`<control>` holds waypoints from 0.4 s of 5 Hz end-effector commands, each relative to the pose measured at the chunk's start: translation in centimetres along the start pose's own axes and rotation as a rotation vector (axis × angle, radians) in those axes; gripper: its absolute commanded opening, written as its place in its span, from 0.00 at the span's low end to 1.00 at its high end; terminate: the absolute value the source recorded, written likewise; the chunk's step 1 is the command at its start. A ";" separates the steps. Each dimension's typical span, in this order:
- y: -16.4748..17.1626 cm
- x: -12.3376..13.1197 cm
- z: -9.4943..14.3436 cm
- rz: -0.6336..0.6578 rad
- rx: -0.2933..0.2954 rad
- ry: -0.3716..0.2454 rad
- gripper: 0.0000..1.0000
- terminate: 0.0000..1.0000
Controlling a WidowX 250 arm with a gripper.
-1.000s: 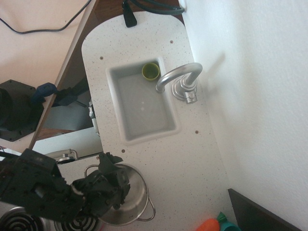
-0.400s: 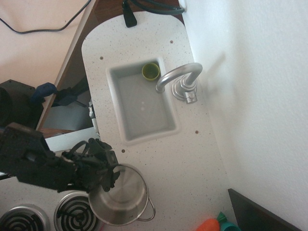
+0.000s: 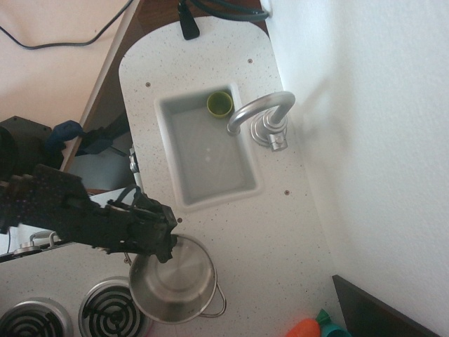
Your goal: Pick up pot
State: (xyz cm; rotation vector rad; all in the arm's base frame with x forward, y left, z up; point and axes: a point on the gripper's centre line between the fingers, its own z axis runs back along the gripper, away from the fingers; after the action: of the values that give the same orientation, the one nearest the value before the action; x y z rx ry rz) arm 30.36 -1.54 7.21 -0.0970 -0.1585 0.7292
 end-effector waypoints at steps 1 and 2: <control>-0.6 0.2 -0.2 -0.023 0.001 -0.030 1.00 0.00; -0.9 0.2 -0.2 -0.031 -0.012 -0.052 1.00 0.00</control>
State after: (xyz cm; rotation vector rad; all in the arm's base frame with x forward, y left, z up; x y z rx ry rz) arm 30.88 -2.19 6.54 -0.0856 -0.2222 0.6793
